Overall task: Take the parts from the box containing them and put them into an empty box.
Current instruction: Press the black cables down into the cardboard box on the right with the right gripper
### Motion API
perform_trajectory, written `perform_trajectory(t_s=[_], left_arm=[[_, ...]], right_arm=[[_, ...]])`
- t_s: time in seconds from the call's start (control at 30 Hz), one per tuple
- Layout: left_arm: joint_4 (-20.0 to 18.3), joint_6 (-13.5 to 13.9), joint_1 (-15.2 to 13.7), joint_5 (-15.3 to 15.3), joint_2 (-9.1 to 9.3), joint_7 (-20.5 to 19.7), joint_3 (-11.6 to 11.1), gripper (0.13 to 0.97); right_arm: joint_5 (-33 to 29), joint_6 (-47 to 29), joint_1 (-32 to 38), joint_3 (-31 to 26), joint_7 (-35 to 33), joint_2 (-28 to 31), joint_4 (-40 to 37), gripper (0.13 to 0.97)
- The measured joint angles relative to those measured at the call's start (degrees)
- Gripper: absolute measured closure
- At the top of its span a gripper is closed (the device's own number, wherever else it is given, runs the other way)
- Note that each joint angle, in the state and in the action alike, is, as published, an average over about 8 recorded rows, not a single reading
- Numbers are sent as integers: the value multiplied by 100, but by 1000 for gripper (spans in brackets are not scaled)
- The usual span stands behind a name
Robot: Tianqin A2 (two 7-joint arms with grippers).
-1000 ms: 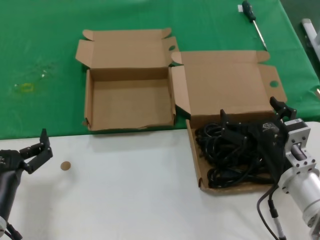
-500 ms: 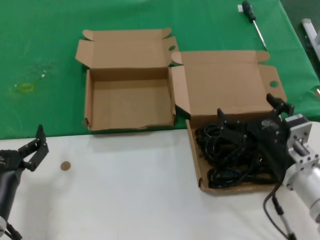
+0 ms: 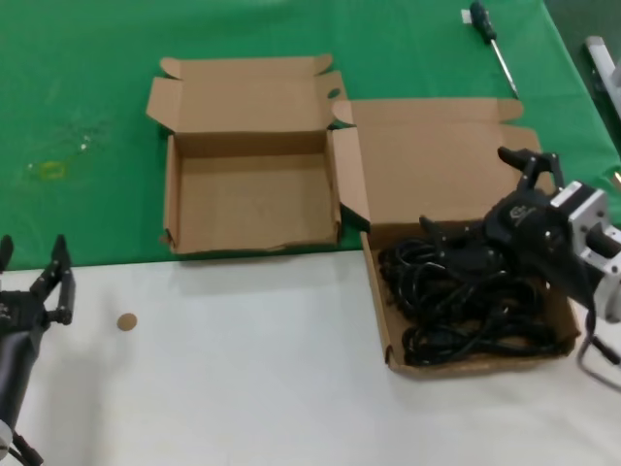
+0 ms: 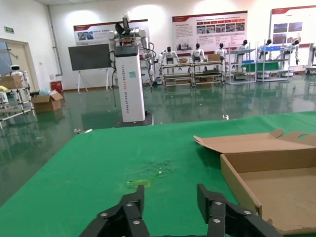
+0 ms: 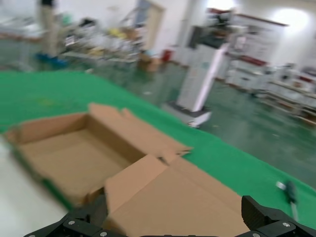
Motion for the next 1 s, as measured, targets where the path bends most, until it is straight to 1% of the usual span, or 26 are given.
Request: perform_trajectory(t_s=[0.13, 0.17, 0.3, 0.43, 0.57, 0.67, 0.83, 1.0], left_arm=[[0, 0, 0, 0, 0, 0, 0, 686], [0, 0, 0, 0, 0, 0, 0, 686], [0, 0, 0, 0, 0, 0, 0, 765], [0, 0, 0, 0, 0, 0, 0, 843], [0, 0, 0, 0, 0, 0, 0, 843], [0, 0, 0, 0, 0, 0, 0, 875], [0, 0, 0, 0, 0, 0, 0, 928], [0, 0, 0, 0, 0, 0, 0, 937]], right_arm=[[-206, -872, 321, -24, -56, 359, -120, 129], [-249, -1102, 411, -16, -107, 426, -156, 129], [-421, -2051, 852, 0, -411, 626, -348, 129], [-674, -3012, 1447, -57, -806, 704, -648, 129], [-999, -3862, 2035, -160, -1209, 686, -970, 129], [-1245, -4354, 2370, -241, -1465, 648, -1150, 129], [-1645, -4983, 2776, -381, -1804, 577, -1353, 129], [-2010, -5497, 3069, -506, -2078, 504, -1511, 129]])
